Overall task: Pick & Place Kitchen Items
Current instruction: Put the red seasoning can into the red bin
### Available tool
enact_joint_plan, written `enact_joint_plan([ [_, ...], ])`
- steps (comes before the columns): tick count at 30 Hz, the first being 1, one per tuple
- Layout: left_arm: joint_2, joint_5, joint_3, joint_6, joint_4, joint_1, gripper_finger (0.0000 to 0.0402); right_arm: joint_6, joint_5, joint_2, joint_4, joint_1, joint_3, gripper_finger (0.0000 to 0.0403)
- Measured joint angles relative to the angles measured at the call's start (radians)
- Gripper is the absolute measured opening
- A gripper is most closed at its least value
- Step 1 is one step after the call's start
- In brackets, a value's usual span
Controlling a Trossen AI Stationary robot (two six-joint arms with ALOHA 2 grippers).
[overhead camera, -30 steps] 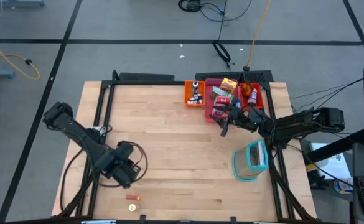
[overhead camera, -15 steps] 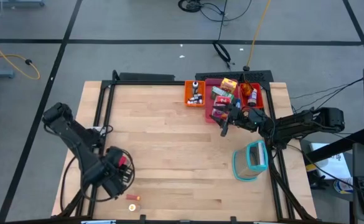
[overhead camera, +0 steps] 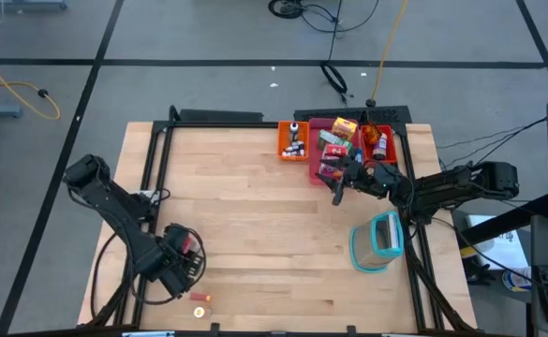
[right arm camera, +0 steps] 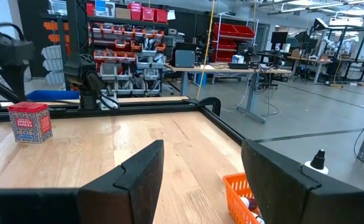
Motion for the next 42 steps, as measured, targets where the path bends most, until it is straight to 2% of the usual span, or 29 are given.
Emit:
enact_joint_plan([
  [9,0.000,0.005,-0.089,0.000,0.035,0.000,0.0297,0.002,0.000,0.000,0.000,0.000,0.000,0.0208],
  [16,-0.001,-0.027,-0.168,0.095,0.116,0.000,0.0292,0.002,0.000,0.000,0.000,0.000,0.000,0.0208],
  [18,-0.007,-0.028,-0.179,0.118,0.132,0.000,0.0275,0.002,0.000,0.000,-0.001,0.000,0.000,0.0208],
  [23,-0.009,-0.032,-0.181,0.166,0.132,0.000,0.0202,0.002,0.000,0.000,-0.008,0.000,0.000,0.0208],
  [34,-0.009,-0.032,-0.179,0.221,0.129,0.000,0.0201,0.002,0.001,0.000,-0.022,0.000,0.000,0.0208],
  [42,-0.057,-0.025,-0.124,0.404,0.088,0.063,0.0201,0.002,0.000,0.000,-0.021,0.000,0.000,0.0208],
])
